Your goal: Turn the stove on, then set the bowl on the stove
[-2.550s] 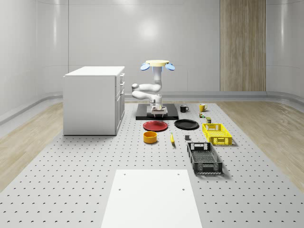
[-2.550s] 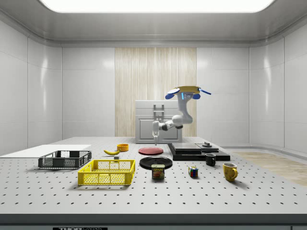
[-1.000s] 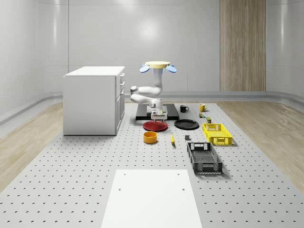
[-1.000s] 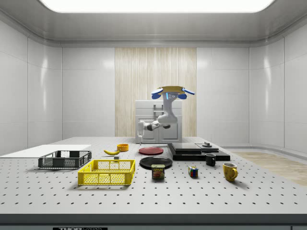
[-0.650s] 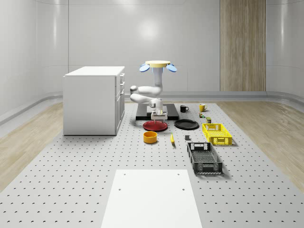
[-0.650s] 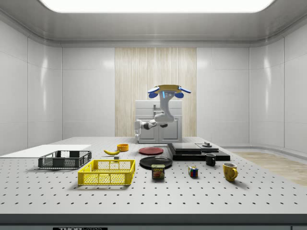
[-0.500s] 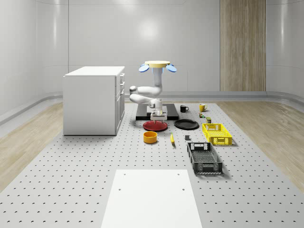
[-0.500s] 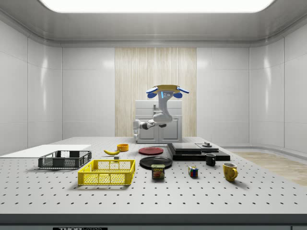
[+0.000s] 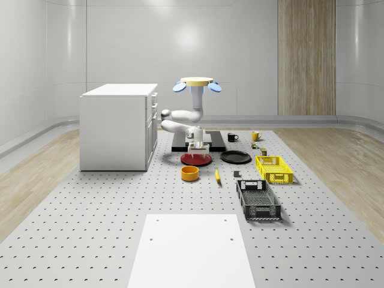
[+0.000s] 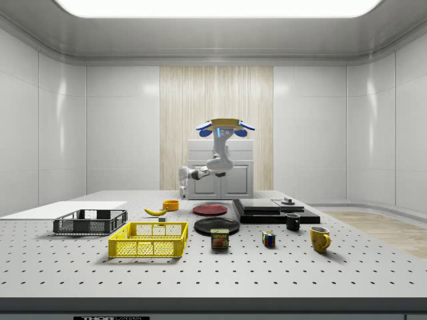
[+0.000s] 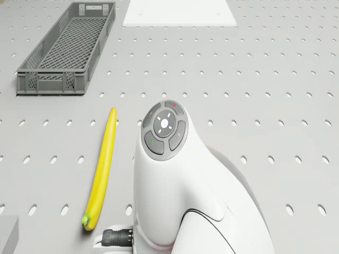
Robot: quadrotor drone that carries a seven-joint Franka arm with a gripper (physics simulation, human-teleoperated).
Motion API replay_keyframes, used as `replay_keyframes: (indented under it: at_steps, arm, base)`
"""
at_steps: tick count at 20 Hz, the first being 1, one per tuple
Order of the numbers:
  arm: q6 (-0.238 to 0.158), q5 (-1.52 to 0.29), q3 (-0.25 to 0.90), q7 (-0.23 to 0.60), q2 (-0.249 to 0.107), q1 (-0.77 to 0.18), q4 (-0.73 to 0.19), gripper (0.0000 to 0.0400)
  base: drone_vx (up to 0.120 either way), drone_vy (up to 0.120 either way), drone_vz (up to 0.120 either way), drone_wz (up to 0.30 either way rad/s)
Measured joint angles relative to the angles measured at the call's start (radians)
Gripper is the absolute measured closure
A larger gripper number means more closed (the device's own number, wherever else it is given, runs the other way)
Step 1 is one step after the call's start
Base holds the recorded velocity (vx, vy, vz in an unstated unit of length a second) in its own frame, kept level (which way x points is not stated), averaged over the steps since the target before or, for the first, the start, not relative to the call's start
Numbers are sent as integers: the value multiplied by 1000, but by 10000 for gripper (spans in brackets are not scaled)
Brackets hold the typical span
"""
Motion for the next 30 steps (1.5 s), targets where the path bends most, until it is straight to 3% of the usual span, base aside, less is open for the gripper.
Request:
replay_keyframes:
  at_steps: [20,23,30]
  arm:
    - [4,2,0,1,-4,-1,0,0]
    - [4,2,0,1,-5,-2,0,0]
    - [21,-31,-36,1,-4,-9,12,0]
  base:
    - [120,8,-36,0]
    - [120,-93,0,0]
    - [0,0,0,0]
